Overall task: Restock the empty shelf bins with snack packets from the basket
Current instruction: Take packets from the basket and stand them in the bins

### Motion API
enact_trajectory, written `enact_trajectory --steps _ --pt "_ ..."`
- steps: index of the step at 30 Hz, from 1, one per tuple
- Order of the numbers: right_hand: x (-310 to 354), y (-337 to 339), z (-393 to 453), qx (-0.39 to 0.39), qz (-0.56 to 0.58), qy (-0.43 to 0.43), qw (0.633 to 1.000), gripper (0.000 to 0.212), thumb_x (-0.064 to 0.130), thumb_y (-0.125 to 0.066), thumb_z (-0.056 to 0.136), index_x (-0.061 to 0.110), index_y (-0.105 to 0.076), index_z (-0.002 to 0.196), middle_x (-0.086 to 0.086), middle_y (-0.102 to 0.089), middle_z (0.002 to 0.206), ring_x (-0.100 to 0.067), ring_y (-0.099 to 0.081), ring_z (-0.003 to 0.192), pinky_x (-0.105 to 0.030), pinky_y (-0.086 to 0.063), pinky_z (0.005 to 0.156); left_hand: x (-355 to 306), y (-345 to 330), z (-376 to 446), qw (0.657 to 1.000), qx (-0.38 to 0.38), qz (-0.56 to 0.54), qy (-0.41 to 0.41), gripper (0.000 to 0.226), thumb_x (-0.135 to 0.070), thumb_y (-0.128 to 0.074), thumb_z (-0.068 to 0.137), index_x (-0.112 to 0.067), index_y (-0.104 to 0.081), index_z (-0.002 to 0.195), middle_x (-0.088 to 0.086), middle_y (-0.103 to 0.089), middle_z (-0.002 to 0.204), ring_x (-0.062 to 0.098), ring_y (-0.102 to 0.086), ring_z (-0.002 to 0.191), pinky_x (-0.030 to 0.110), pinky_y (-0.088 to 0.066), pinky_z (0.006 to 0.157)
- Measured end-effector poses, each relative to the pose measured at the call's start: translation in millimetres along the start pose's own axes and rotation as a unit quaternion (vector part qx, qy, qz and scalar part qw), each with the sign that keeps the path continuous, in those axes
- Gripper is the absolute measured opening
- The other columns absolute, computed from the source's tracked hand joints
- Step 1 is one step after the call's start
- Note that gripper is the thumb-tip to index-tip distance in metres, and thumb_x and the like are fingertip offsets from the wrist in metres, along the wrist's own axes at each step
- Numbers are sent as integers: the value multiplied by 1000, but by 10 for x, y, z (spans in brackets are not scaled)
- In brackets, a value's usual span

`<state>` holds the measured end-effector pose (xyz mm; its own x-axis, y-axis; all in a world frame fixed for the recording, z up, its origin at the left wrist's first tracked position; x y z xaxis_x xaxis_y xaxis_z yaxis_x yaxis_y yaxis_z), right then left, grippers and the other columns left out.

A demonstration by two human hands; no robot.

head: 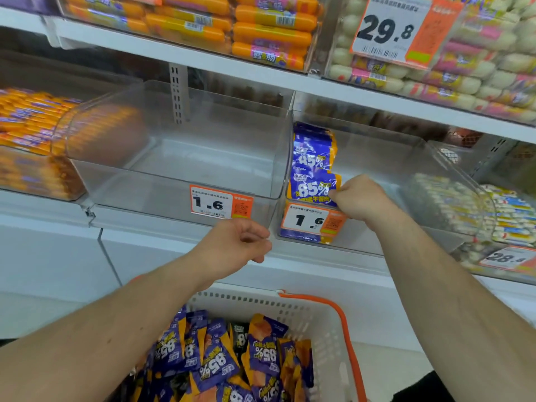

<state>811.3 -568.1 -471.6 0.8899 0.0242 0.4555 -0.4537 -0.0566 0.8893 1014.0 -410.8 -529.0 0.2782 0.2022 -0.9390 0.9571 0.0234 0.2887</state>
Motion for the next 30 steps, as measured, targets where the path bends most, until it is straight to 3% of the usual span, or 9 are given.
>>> enact_trajectory --steps 4,8,10,13,15,17,19,23,30 --pt "20 111 -200 -149 -111 3 983 32 41 -60 84 10 -67 85 -16 -68 98 -36 -61 90 -35 -48 73 101 -34 -1 999 20 22 14 16 -20 -67 90 -20 -64 106 -5 -71 98 4 -69 74 13 -46 62" --pt "400 -94 -895 -369 -16 383 847 14 18 -58 81 8 -67 85 -14 -63 84 -36 -61 77 -42 -48 66 313 -110 3 993 73 89 34 21 -20 -69 88 -21 -64 108 -3 -70 102 10 -69 82 14 -45 60" --pt "457 -619 -1135 -240 -21 489 838 15 18 -54 80 8 -65 77 -11 -60 74 -33 -59 69 -39 -47 59 404 -165 4 984 100 141 39 18 -17 -69 86 -18 -65 103 -4 -70 95 11 -67 78 15 -44 57" --pt "261 -1489 -1230 90 -69 399 910 16 23 -52 84 14 -64 85 -8 -64 82 -32 -61 77 -34 -46 62 520 -244 -15 943 167 288 24 6 -19 -65 84 -16 -66 79 -2 -64 75 20 -58 77 25 -41 63" --pt "-7 -1917 -1244 228 -184 340 894 14 21 -53 91 15 -65 95 -6 -65 89 -27 -60 83 -33 -45 66 627 -287 -83 895 233 379 37 28 -32 -64 88 -17 -64 112 -1 -67 106 21 -58 96 27 -43 79" --pt "-221 -2162 -1265 273 -266 319 868 16 19 -49 92 15 -64 92 -4 -64 86 -23 -58 75 -37 -51 66 731 -269 -114 842 269 465 54 54 -39 -59 93 -14 -48 139 2 -56 133 21 -54 115 30 -42 93" --pt "-449 -2427 -1284 311 -300 289 854 14 14 -49 91 15 -64 93 -6 -65 89 -23 -58 75 -37 -52 66 807 -255 -97 824 280 490 53 42 -41 -57 94 -17 -52 128 5 -56 122 22 -55 106 33 -42 90" --pt "-986 -2897 -1395 384 -359 213 824 20 11 -57 88 11 -65 107 -11 -63 99 -30 -63 95 -41 -55 77 812 -250 -106 827 287 479 60 52 -39 -56 96 -16 -45 141 4 -51 137 23 -51 121 33 -41 98" --pt "-1237 -3028 -1449 329 -400 228 825 32 11 -60 87 14 -62 118 -10 -51 124 -34 -58 109 -44 -51 89 821 -249 -86 827 288 480 56 59 -40 -56 96 -16 -37 147 2 -42 148 21 -44 131 30 -35 100"
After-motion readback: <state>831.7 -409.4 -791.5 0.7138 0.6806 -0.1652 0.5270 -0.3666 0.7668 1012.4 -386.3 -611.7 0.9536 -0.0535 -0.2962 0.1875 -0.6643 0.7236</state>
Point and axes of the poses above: each hand's wrist, its own z-axis towards the middle knuckle, its own y-axis out of the back of the hand, x = y × z, the point moved 5 cm from there along z, towards the middle knuckle
